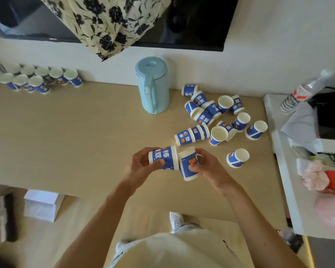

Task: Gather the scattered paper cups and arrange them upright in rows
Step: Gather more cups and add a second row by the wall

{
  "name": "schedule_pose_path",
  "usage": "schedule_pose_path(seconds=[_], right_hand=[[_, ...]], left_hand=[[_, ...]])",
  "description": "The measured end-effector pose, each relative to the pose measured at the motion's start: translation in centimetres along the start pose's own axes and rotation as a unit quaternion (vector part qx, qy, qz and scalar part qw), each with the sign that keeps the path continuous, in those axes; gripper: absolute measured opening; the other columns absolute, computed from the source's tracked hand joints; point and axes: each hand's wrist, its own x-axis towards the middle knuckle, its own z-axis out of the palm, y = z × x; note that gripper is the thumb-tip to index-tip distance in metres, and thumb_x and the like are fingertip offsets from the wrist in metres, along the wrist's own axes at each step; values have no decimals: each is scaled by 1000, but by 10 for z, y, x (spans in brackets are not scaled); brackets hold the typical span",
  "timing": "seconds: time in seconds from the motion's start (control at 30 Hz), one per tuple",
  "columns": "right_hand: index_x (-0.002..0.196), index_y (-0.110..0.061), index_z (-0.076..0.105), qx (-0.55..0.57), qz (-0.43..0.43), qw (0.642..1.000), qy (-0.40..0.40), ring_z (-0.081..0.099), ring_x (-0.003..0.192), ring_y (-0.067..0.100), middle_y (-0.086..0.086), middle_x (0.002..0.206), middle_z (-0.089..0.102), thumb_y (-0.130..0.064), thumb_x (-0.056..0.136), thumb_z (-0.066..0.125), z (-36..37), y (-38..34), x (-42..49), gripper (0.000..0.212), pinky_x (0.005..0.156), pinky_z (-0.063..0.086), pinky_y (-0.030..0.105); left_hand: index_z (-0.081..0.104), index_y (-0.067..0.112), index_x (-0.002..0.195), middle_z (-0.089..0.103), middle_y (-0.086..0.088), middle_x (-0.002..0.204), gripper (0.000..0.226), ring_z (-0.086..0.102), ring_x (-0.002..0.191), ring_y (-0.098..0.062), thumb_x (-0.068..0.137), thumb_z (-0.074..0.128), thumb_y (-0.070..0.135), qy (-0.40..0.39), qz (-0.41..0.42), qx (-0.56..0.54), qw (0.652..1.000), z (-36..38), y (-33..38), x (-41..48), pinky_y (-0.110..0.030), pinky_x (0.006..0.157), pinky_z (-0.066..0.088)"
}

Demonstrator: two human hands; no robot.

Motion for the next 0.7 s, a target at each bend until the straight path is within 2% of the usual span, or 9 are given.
schedule_pose_path(seconds=[0.1,0.17,0.23,0.3,0.37,0.43,0.5,0.53,0.7], right_hand=[[117,-16,66,-30,-37,999,-20,69,90,9,3,100,76,-30,61,75,37,-17,-5,59,76,54,20],[114,-14,66,-33,-63,997,-14,67,84,3,-7,94,75,-29,59,72,67,-26,-7,56,71,52,16],[113,-12,66,-44,-80,995,-24,66,82,2,-10,90,74,-30,58,71,106,-31,-10,57,71,51,15],[117,-8,65,-48,-100,993,-37,65,81,4,-7,91,74,-28,58,74,146,-30,-13,63,71,52,17],[120,-7,64,-55,-117,990,-47,65,78,4,-8,88,73,-26,59,76,183,-30,-15,64,71,52,16],[116,-10,64,-61,-131,988,-53,65,73,1,-12,82,72,-24,61,76,219,-31,-18,58,69,51,13],[113,-16,66,-61,-140,987,-58,66,74,1,-13,83,73,-23,63,77,248,-29,-19,52,69,51,12],[113,-18,66,-59,-139,987,-62,68,76,2,-11,85,74,-22,63,78,260,-27,-20,51,70,52,14],[115,-22,68,-60,-117,988,-79,69,82,8,-6,91,74,-25,62,85,308,-18,-20,56,74,54,19]], left_hand=[[68,7,110,74,5,83,45,64,68,-9,76,80,34,63,40,-23,997,-35,10,-25,-21,65,52],[66,9,104,73,1,84,50,64,74,-16,72,77,45,115,53,-57,990,-59,15,-44,-29,71,52],[63,9,101,71,0,86,51,62,78,-18,70,76,47,140,62,-89,984,-85,18,-67,-30,73,49],[61,8,102,72,1,89,52,63,78,-13,70,76,47,139,77,-91,983,-109,22,-89,-23,72,47],[60,5,110,75,-8,101,56,67,84,-14,72,78,42,124,85,-84,985,-133,26,-108,-22,75,50],[60,7,120,75,-16,110,58,70,92,-23,73,79,36,109,91,-65,988,-164,28,-126,-31,78,54],[60,12,127,74,-18,112,59,68,101,-38,74,81,29,101,89,-30,990,-194,28,-140,-50,86,53],[60,14,129,74,-16,112,59,67,104,-40,75,81,25,99,88,-11,991,-207,28,-145,-53,89,52],[64,23,122,76,0,107,53,70,100,-22,72,82,22,84,83,67,991,-264,28,-160,-39,84,53]])
